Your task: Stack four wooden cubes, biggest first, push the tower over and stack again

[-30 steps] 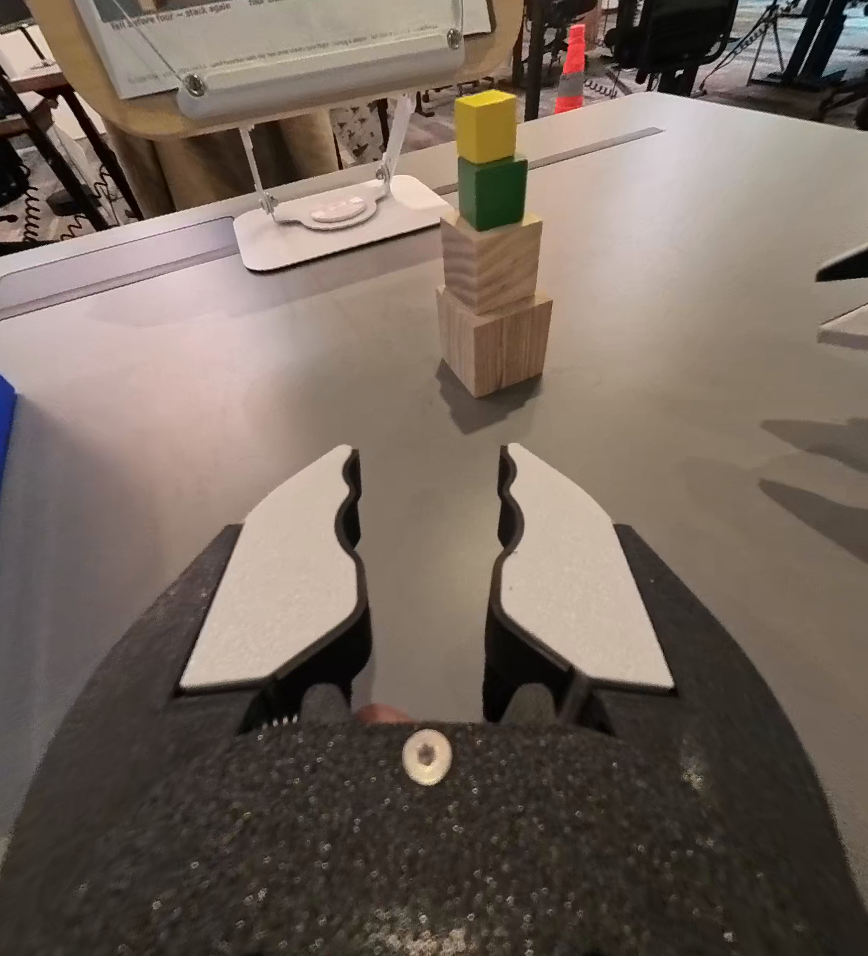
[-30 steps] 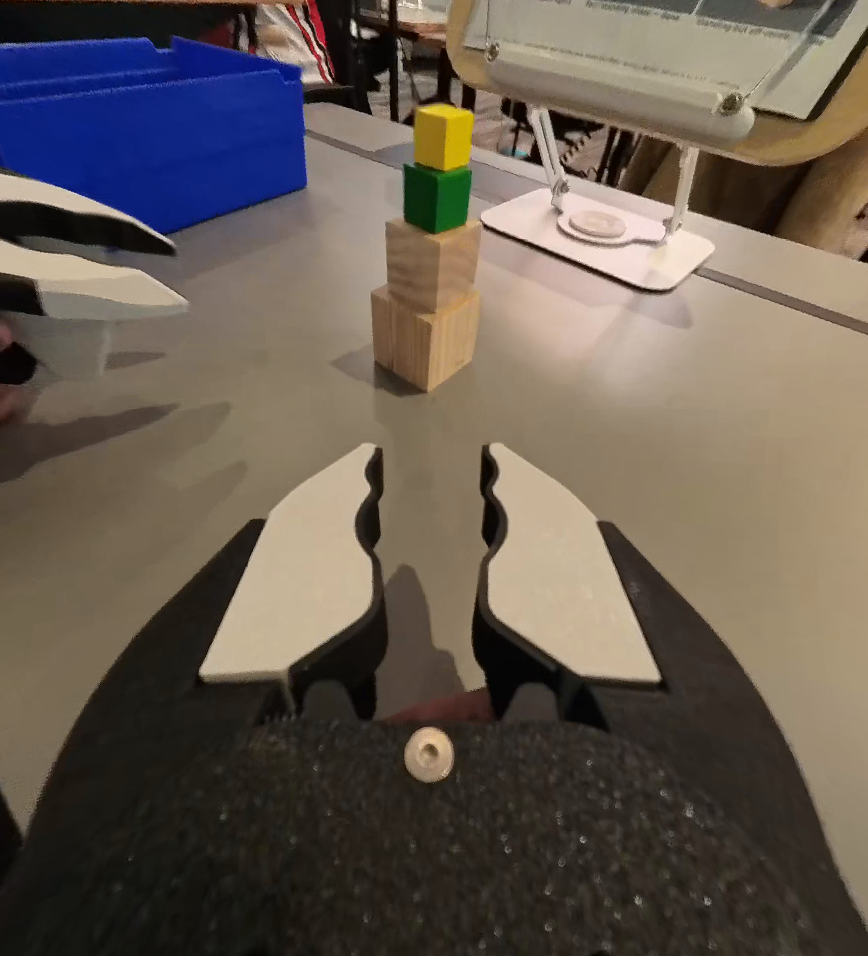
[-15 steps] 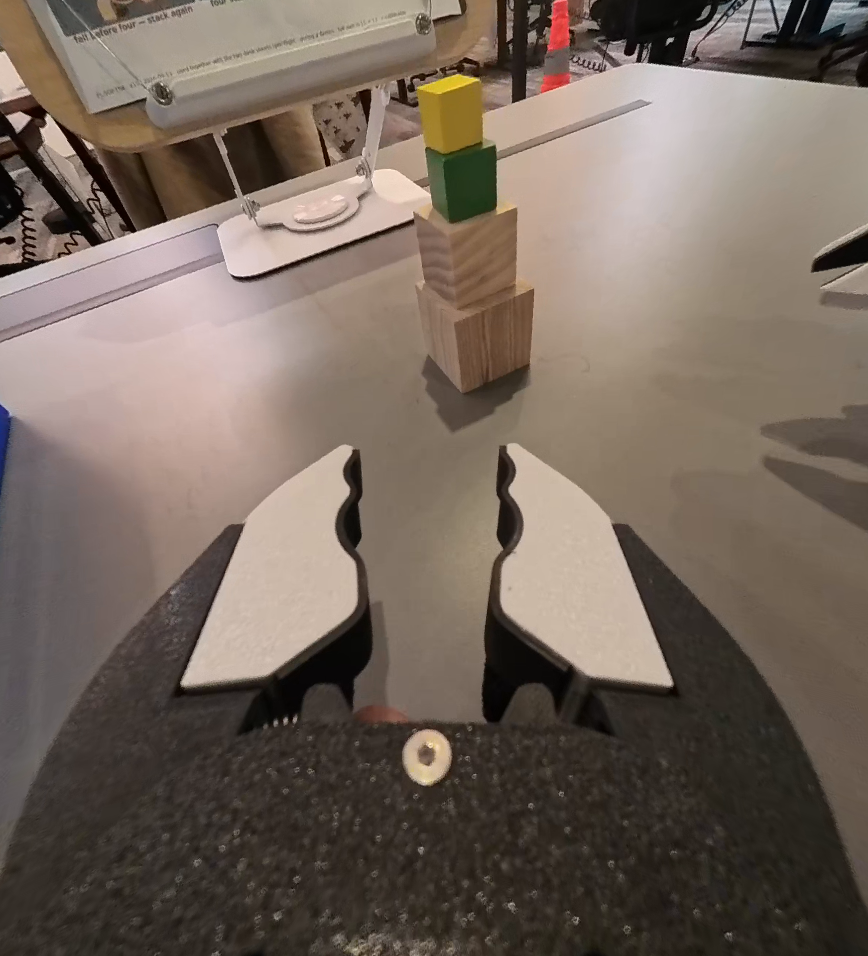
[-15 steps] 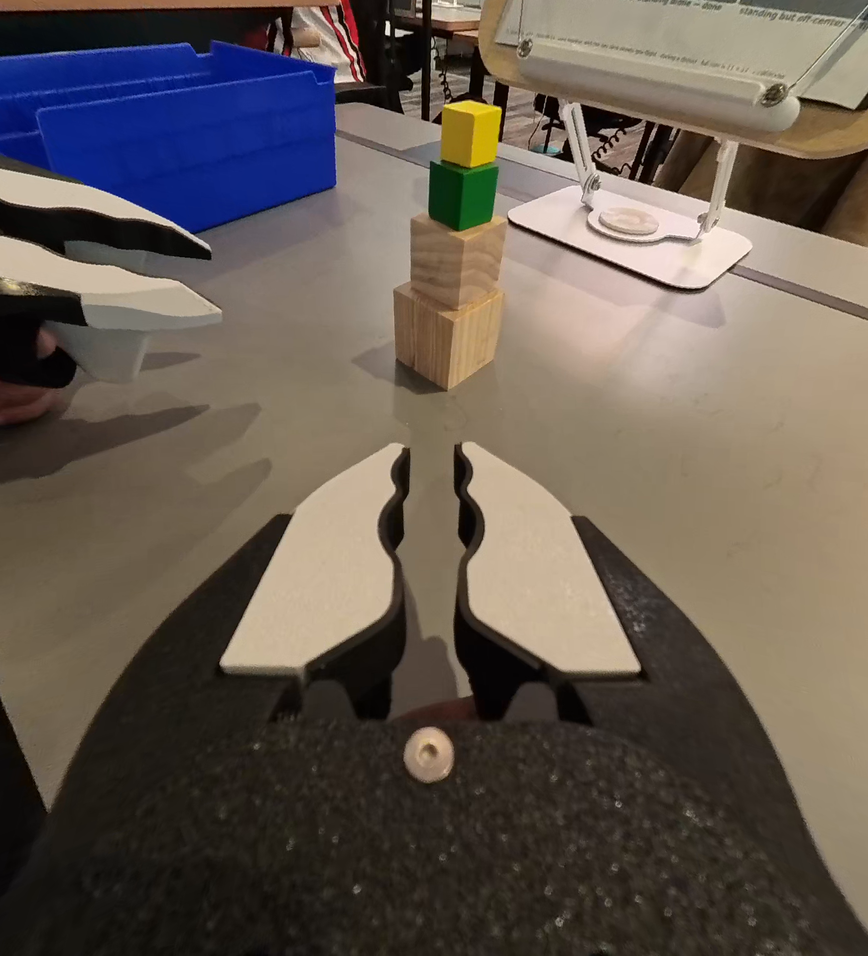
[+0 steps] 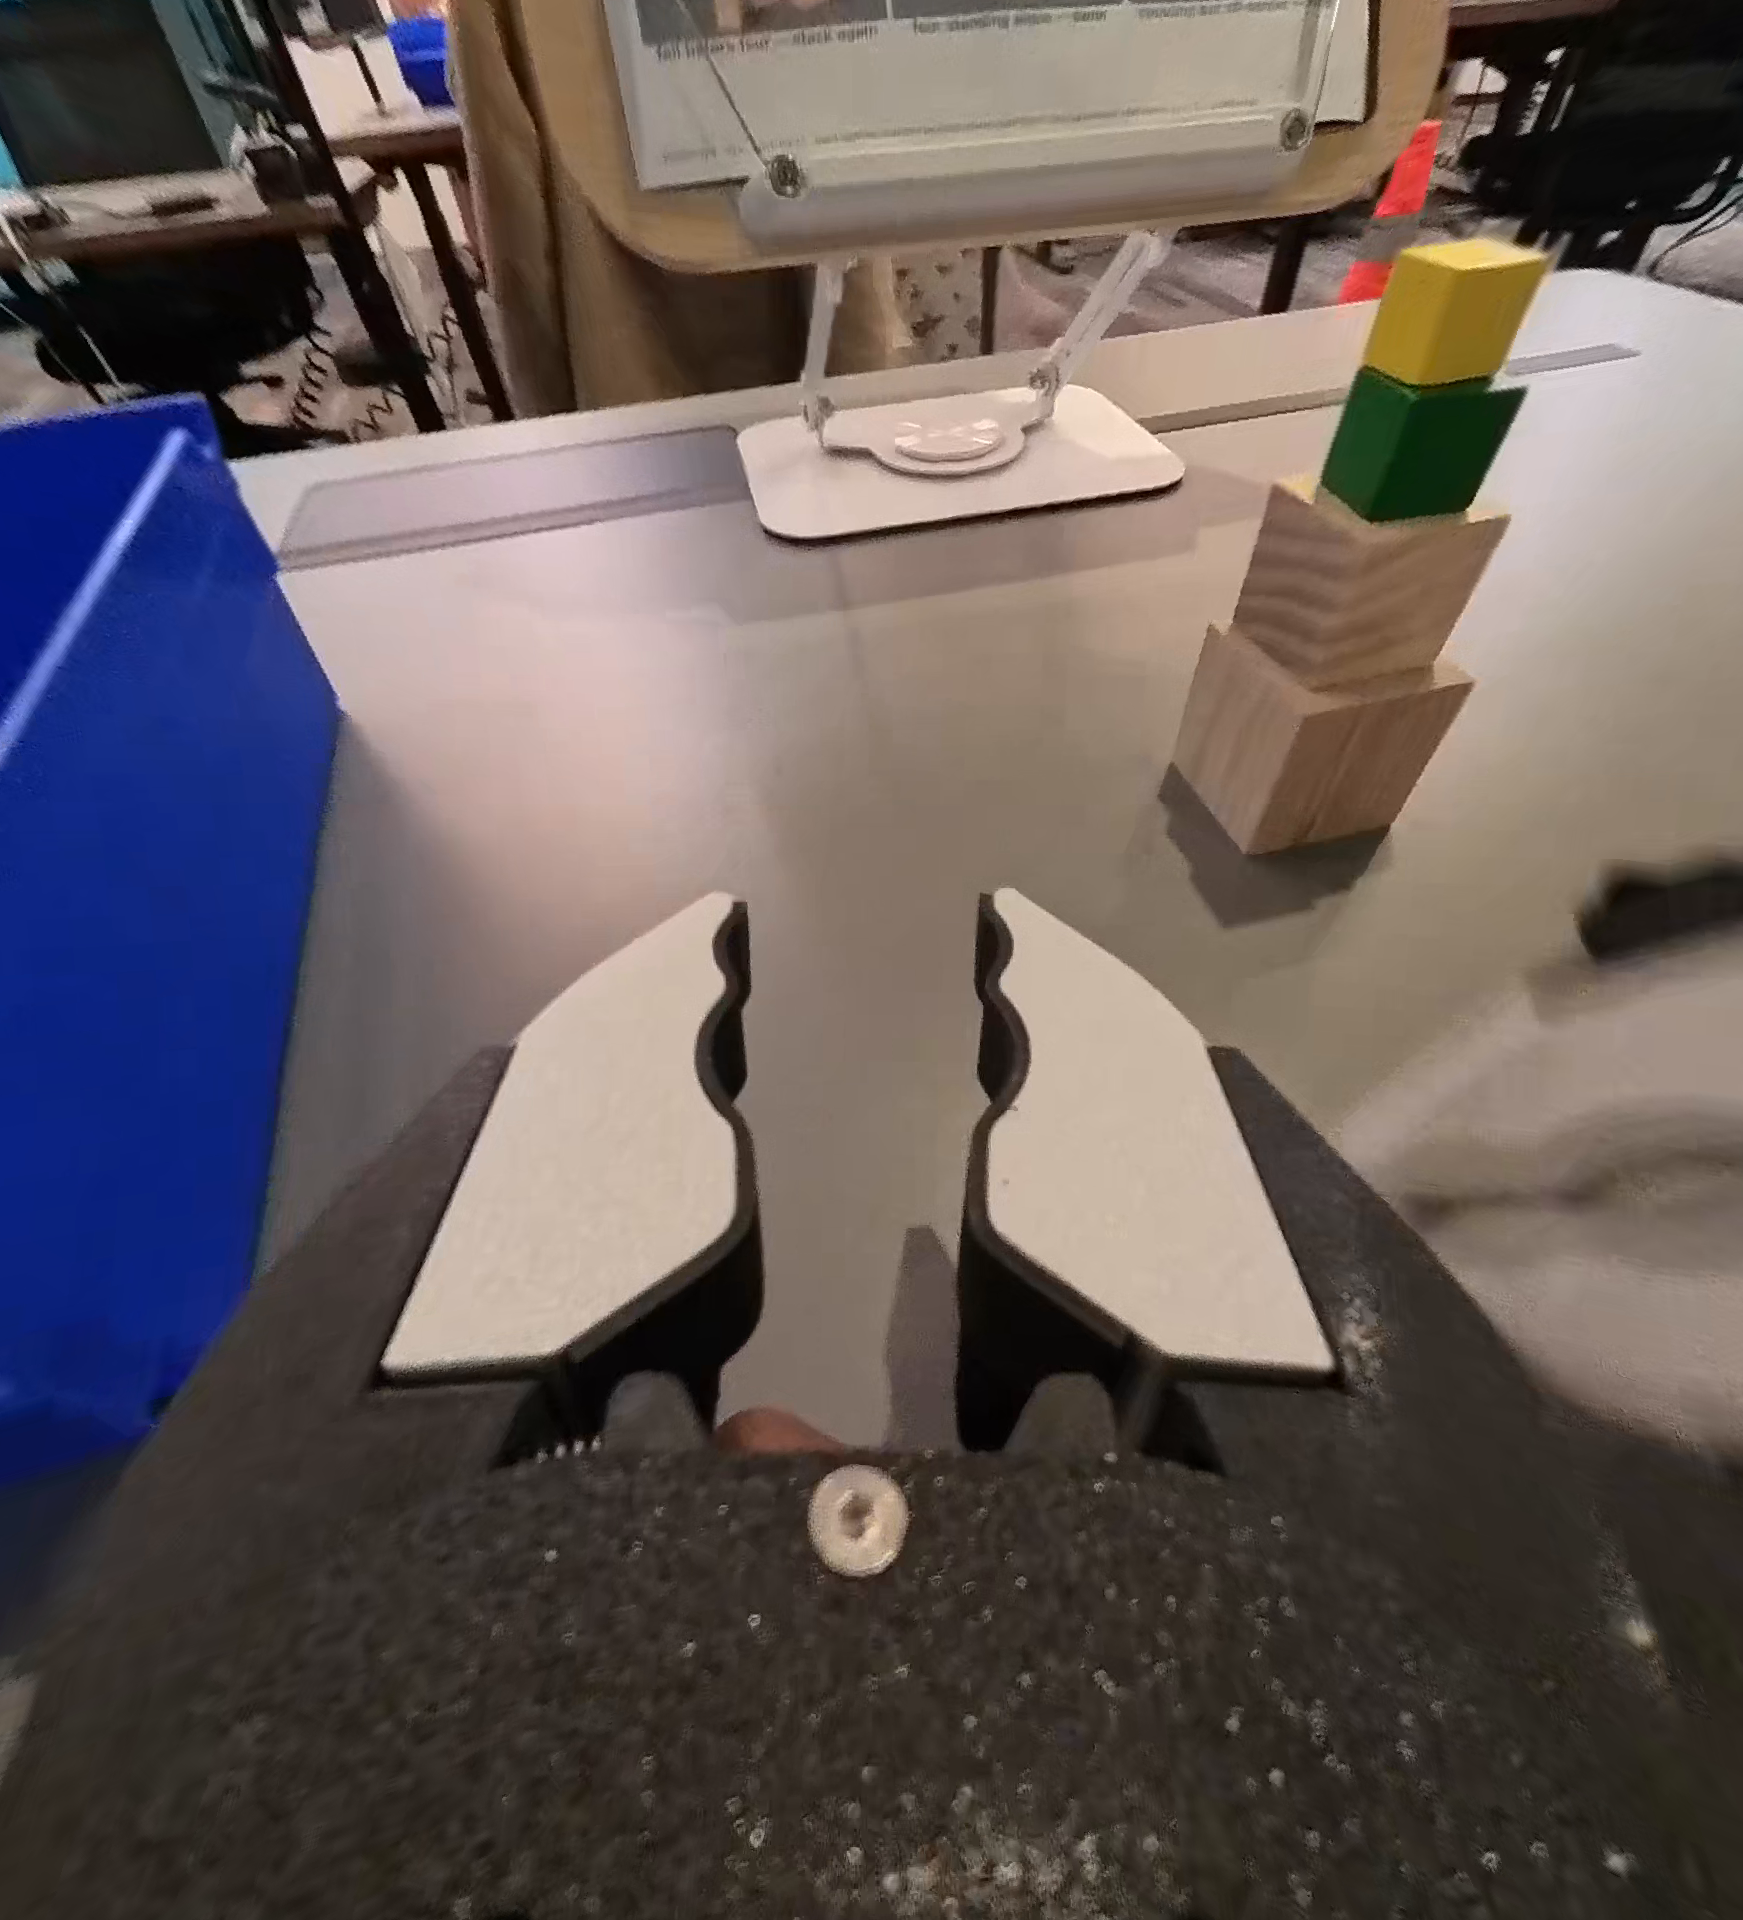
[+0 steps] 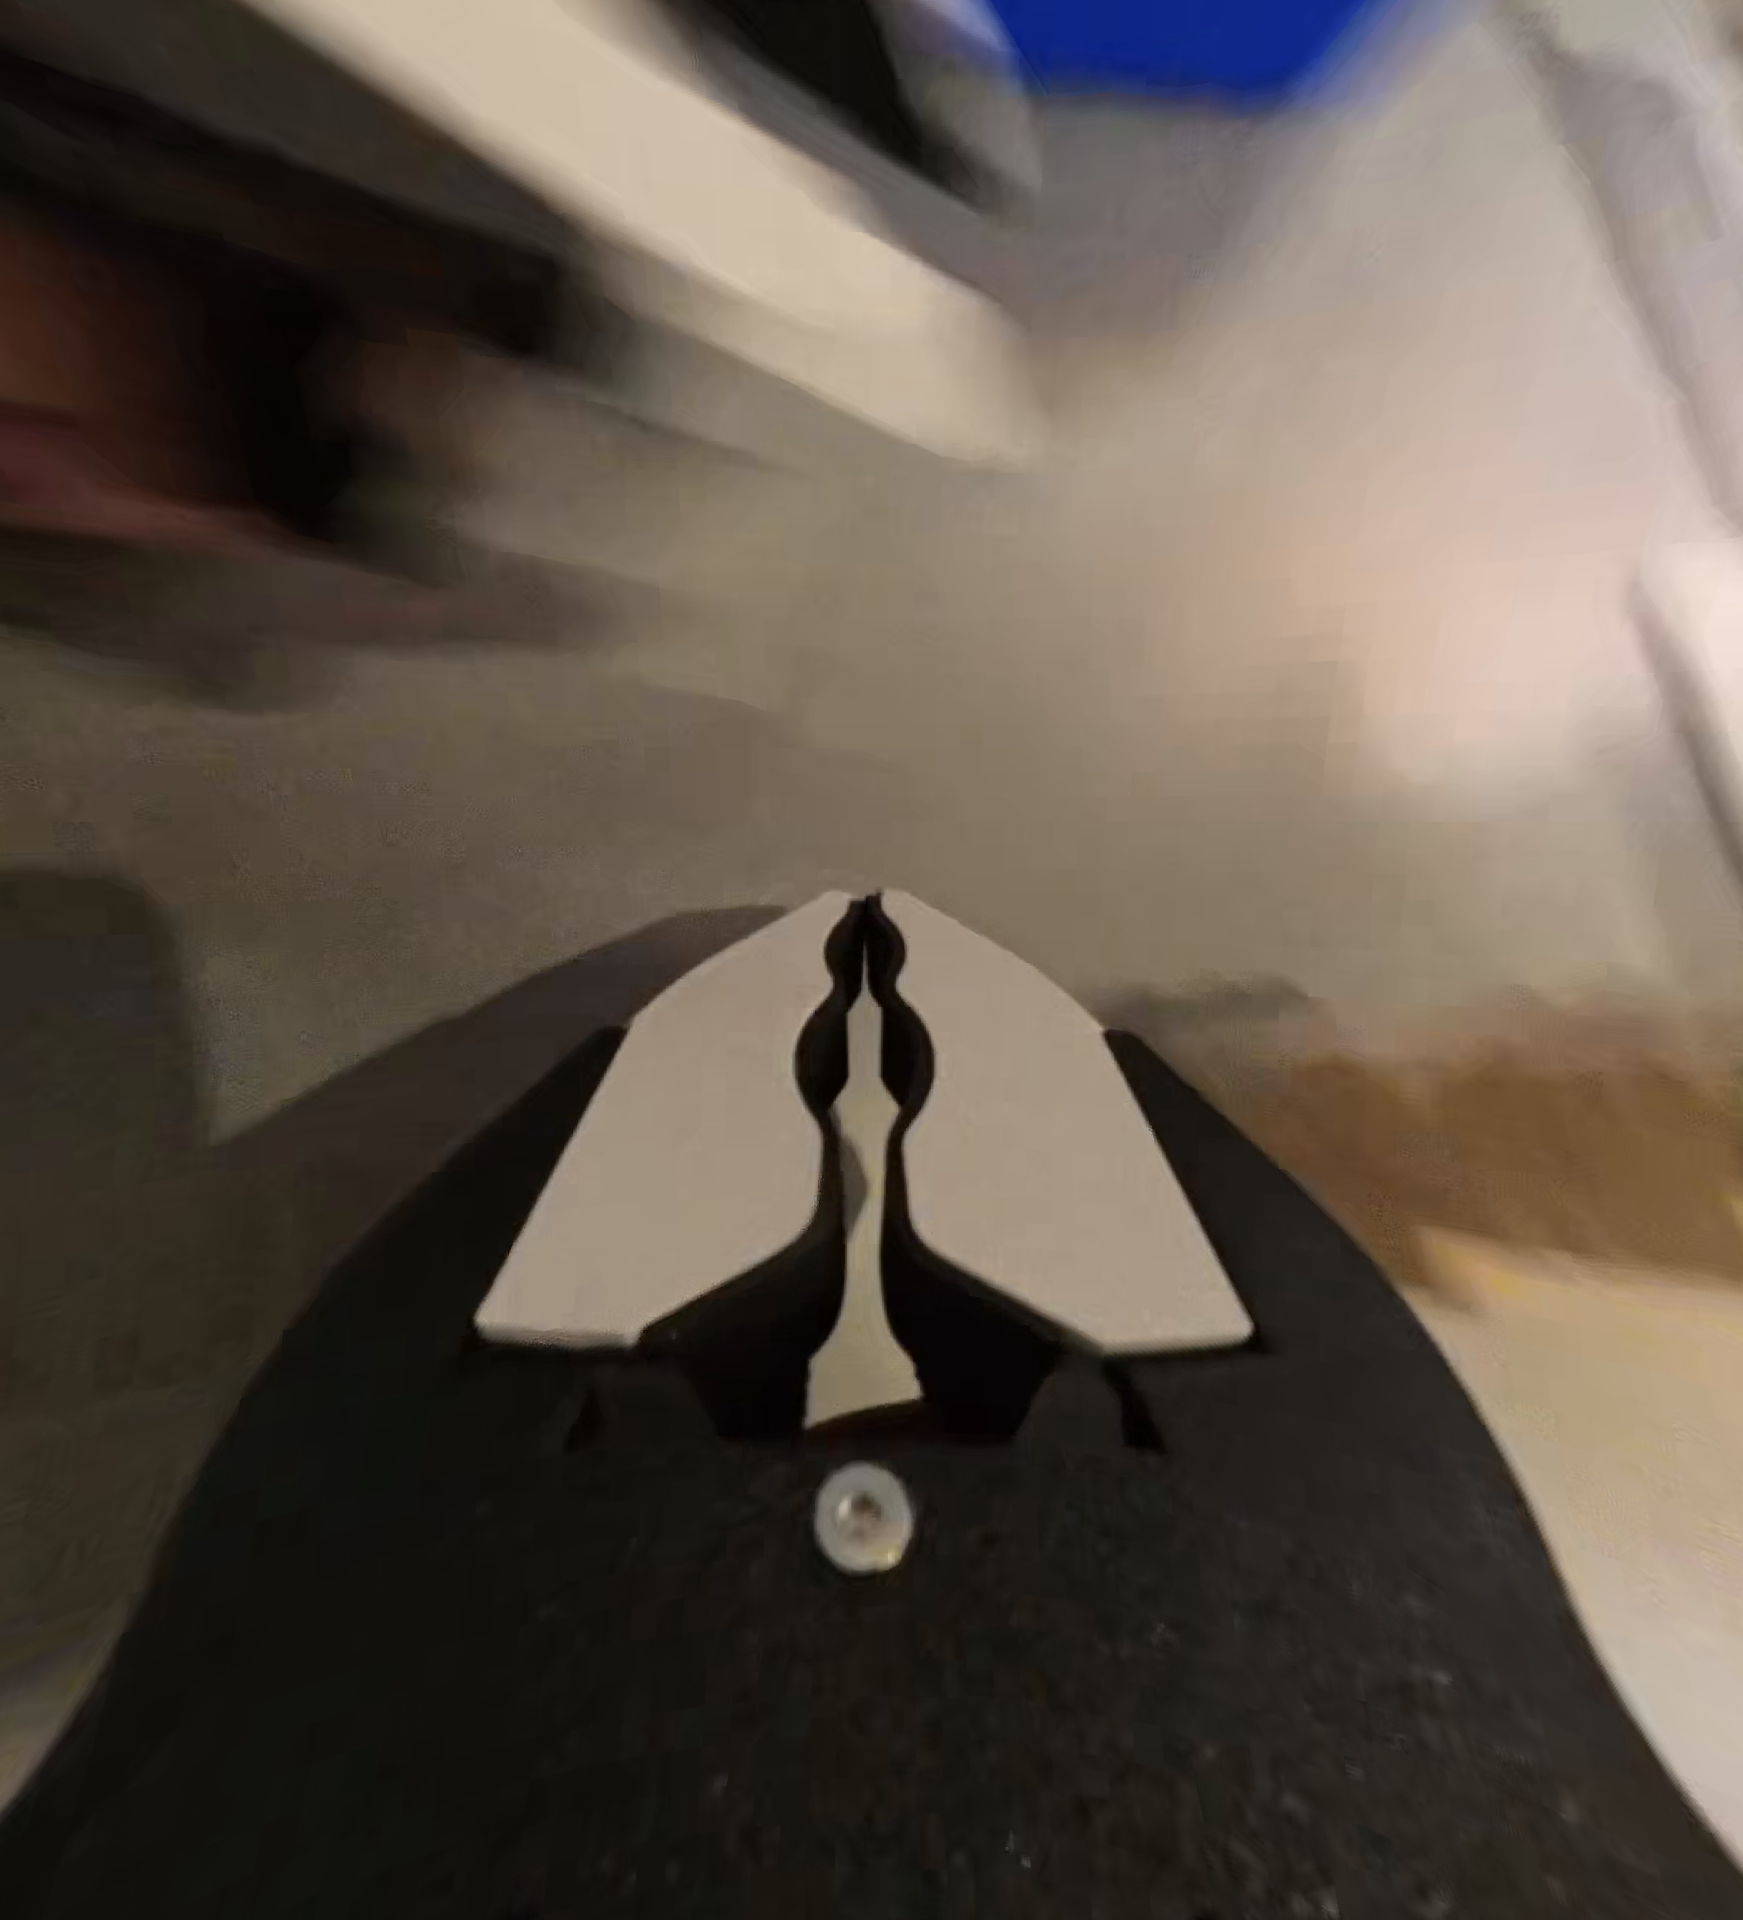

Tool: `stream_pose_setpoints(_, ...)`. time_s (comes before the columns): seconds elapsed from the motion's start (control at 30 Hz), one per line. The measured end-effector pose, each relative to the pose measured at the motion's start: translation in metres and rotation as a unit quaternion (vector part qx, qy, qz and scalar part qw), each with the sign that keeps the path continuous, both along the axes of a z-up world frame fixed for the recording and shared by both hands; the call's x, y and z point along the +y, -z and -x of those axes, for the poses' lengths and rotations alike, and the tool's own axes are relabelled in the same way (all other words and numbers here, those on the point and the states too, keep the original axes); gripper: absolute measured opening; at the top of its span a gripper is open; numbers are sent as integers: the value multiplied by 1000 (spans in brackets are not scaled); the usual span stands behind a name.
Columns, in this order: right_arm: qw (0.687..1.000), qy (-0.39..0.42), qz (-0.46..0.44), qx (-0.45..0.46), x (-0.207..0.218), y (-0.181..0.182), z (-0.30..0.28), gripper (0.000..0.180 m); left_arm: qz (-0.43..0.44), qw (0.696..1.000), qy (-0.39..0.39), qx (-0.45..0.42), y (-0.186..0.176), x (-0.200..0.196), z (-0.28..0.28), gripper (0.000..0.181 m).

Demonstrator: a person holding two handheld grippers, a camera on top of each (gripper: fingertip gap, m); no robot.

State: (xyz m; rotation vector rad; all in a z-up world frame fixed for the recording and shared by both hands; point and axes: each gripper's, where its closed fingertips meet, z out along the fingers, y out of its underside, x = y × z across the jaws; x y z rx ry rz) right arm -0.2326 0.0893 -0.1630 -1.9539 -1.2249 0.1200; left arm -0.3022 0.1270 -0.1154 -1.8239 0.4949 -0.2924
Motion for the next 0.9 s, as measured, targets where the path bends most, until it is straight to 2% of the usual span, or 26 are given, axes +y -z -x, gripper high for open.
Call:
stream_pose_setpoints(0.03, 994, 103, -12, -33, 46, 8, -56, 0, 7, 1000, 6, -5, 1, 0, -1, 42)
stream_pose_setpoints(0.07, 988, 142, 55, -1, 62, 19, -91, 0, 10, 1000, 12, -5, 2, -1, -2, 43)
stream_pose_setpoints(0.1, 979, 136, 119, 91, 55, 13, -96, 0, 12, 1000, 16, -2, 3, -3, -4, 44)
stream_pose_setpoints(0.13, 980, 119, 101, 125, 42, -4, -98, 0, 16, 1000, 23, 0, 4, -7, -7, 44)
stream_pose_setpoints(0.2, 991, 99, 25, 87, 6, -21, -103, 0, 27, 999, 42, -3, 6, -17, -17, 48)
stream_pose_setpoints(0.23, 990, 120, 1, 78, -4, -23, -113, 0, 30, 998, 49, -4, 7, -22, -22, 48)
stream_pose_setpoints(0.37, 972, 206, 7, 110, -20, -11, -153, 0, 29, 996, 82, 7, 9, -37, -42, 51)
stream_pose_setpoints(0.47, 968, 222, -31, 116, -30, -11, -150, 0, 16, 996, 85, 37, 11, -40, -47, 53)
stream_pose_setpoints(0.57, 961, 224, -91, 132, -35, -26, -151, 1, 10, 996, 81, 47, 11, -40, -48, 53)
stream_pose_setpoints(0.7, 955, 217, -63, 194, -40, -30, -152, 30, 9, 995, 84, 57, 13, -41, -50, 55)
stream_pose_setpoints(0.9, 934, 242, -61, 255, -40, -39, -165, 33, -17, 994, 86, 70, 9, -44, -52, 54)
